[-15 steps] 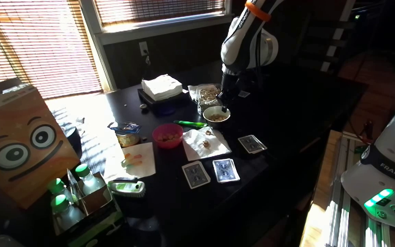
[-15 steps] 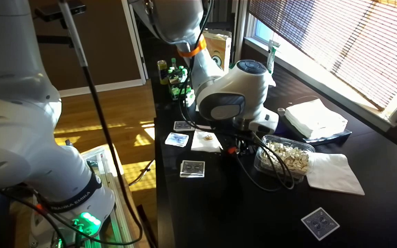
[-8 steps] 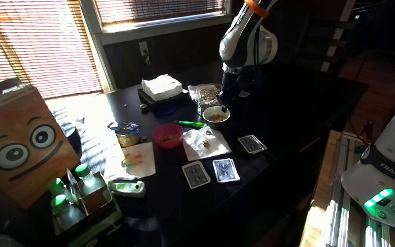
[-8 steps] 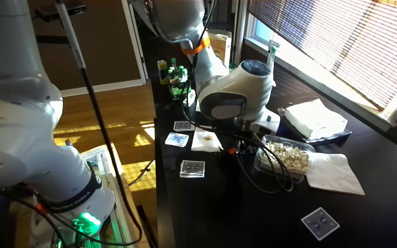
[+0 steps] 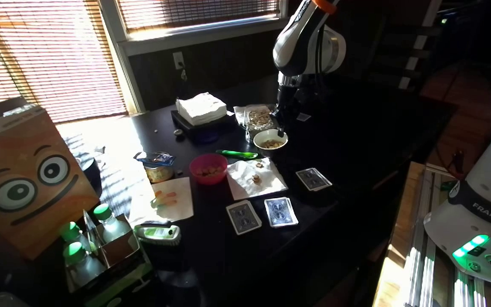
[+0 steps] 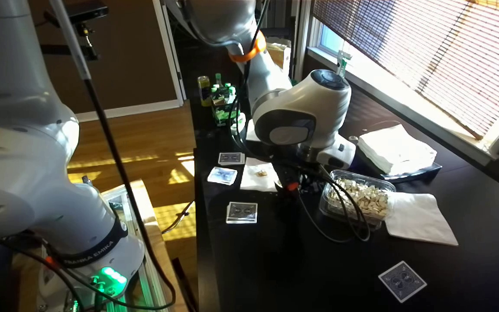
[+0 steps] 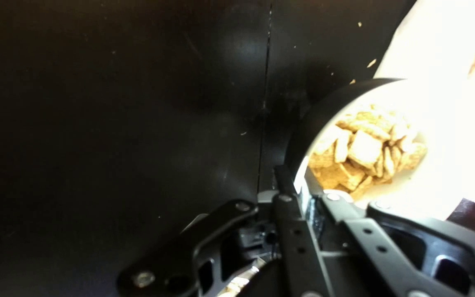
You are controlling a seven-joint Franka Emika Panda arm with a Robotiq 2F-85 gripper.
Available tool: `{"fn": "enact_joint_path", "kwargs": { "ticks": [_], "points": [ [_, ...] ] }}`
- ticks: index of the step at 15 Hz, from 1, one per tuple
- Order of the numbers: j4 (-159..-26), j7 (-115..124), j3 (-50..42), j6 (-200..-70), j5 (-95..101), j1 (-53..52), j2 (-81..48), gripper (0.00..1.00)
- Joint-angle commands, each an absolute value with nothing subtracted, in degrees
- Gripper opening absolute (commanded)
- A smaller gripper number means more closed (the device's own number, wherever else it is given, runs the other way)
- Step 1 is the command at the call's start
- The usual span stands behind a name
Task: Shift the pink bowl, then pour the black bowl's contents into it
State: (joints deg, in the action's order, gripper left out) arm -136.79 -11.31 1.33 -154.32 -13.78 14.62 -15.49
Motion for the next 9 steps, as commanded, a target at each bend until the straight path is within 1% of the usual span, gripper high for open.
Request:
{"fn": "enact_joint_path", "kwargs": {
  "ticks": [1, 5, 9],
  "points": [
    [-136.5, -12.3, 1.4, -149.0, -16.9, 14.2, -12.4, 0.02],
    [-137.1, -11.8, 1.1, -143.5, -18.8, 12.8, -8.3, 0.02],
    [-137.3, -12.0, 1.8, -142.5, -21.7, 9.8, -5.1, 0.02]
  ]
}}
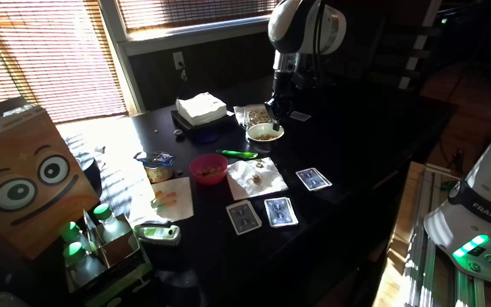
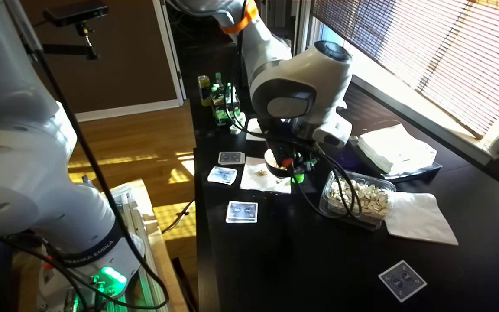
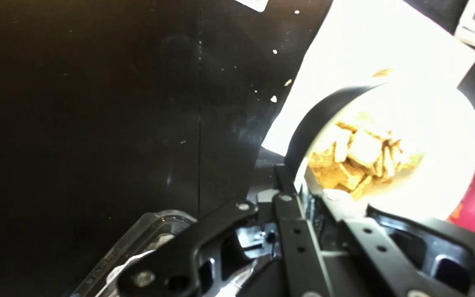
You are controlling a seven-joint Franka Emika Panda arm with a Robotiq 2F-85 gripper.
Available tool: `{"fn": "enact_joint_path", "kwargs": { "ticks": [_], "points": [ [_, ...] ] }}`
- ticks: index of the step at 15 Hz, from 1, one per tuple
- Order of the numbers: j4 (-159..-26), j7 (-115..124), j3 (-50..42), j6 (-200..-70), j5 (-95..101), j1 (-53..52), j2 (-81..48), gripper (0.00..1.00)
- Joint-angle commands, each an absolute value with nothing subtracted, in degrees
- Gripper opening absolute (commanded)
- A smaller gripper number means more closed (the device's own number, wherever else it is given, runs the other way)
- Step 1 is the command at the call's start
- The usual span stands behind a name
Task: Shift the pink bowl, then pour the black bowl's contents into it
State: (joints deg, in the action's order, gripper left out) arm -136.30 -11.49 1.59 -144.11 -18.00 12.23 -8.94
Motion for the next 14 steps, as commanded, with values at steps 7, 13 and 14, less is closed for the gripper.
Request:
{"fn": "enact_joint_path", "kwargs": {
  "ticks": [7, 13, 14],
  "points": [
    [-136.7, -17.3, 4.7, -148.2, -31.8, 2.9, -2.8, 0.02],
    [-136.3, -16.7, 4.5, -149.5, -31.1, 1.0, -4.3, 0.08],
    [-136.3, -16.7, 4.3, -149.5, -31.1, 1.1, -4.3, 0.08]
  ]
}}
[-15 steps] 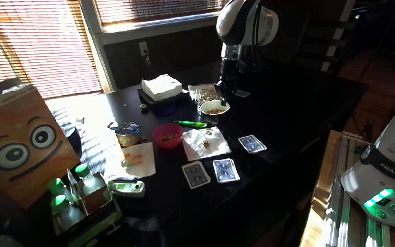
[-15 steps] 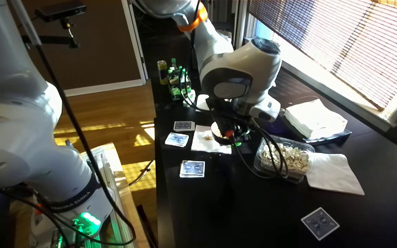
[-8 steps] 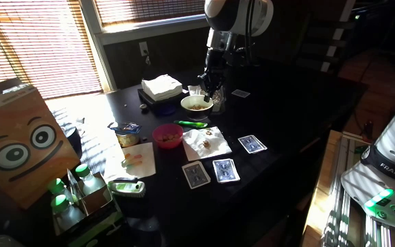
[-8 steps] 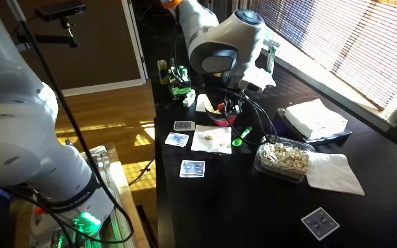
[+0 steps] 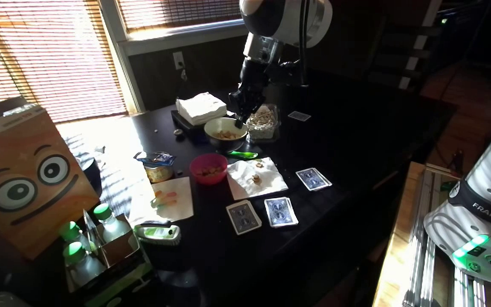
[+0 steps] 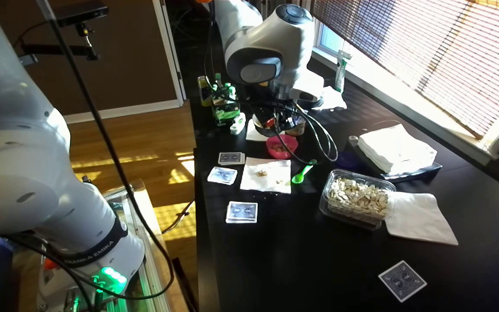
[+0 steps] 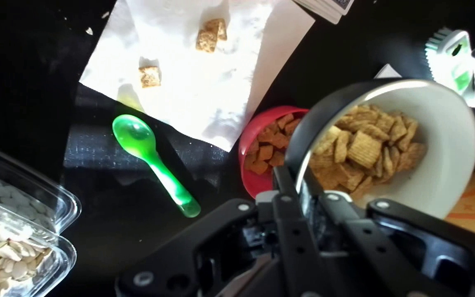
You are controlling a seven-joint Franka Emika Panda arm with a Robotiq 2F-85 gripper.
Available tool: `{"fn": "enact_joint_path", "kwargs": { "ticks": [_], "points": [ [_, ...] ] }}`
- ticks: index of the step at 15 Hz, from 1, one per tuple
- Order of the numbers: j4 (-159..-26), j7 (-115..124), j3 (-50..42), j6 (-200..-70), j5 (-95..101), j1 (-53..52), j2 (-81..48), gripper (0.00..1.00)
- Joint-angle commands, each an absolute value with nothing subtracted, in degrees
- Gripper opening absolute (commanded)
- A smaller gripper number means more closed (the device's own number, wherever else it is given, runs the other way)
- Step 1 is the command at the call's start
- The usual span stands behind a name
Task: Shift the pink bowl, then pour the black bowl's contents into it
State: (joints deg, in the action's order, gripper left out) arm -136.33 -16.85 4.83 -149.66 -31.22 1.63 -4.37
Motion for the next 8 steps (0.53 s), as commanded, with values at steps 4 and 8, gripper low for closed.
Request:
{"fn": "enact_joint_path", "kwargs": {
  "ticks": [4, 8],
  "points": [
    [-136.9, -18.0, 4.4, -151.5, -32.7, 1.1, -4.2, 0.02],
    [-137.4, -25.1, 5.9, -155.8, -41.1, 1.2, -4.6, 0.02]
  ]
}}
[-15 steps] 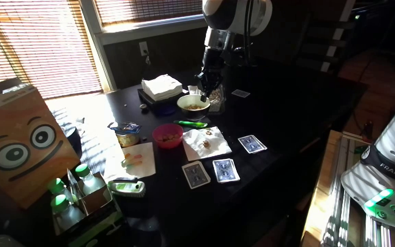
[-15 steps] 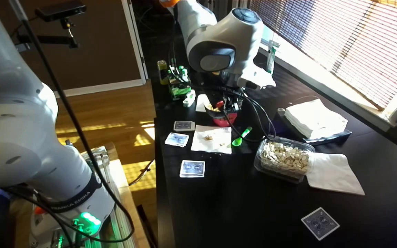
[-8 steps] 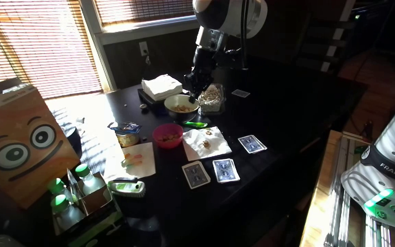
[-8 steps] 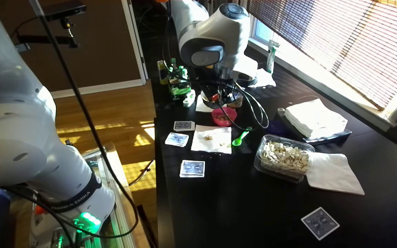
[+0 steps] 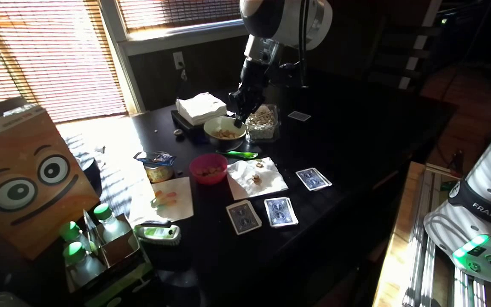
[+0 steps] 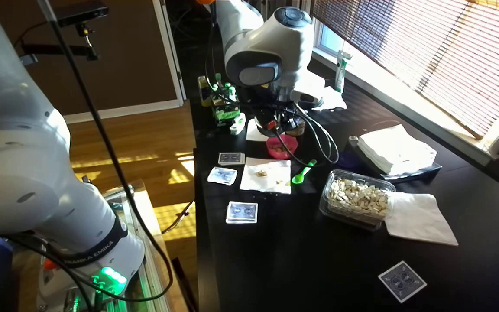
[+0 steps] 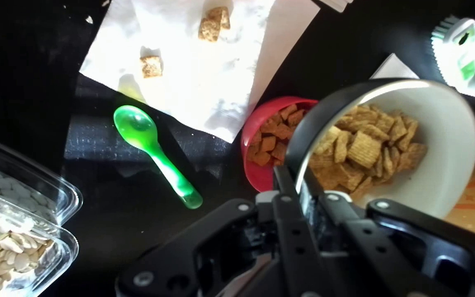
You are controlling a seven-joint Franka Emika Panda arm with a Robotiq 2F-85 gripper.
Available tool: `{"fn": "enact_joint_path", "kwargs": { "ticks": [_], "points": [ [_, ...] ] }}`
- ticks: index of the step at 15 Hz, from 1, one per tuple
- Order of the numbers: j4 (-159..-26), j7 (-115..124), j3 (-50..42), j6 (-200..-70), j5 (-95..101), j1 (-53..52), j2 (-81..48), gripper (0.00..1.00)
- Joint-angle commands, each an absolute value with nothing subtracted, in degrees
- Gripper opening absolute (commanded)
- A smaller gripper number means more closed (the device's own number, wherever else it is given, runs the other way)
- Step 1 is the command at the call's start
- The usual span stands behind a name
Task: Shift the pink bowl, then pour the black bowl's contents into it
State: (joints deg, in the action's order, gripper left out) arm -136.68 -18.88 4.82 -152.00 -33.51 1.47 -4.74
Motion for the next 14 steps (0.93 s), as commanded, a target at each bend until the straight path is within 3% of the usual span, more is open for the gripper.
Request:
{"fn": "enact_joint_path", "kwargs": {
  "ticks": [1, 12, 14],
  "points": [
    [-137.3, -28.0, 6.5, -157.1, -44.6, 1.2, -4.7, 0.02],
    [-133.6, -76.2, 12.3, -165.0, -87.2, 2.0, -5.4, 0.02],
    [-134.8, -73.1, 11.8, -165.3, -84.3, 1.4, -5.4, 0.02]
  ]
}}
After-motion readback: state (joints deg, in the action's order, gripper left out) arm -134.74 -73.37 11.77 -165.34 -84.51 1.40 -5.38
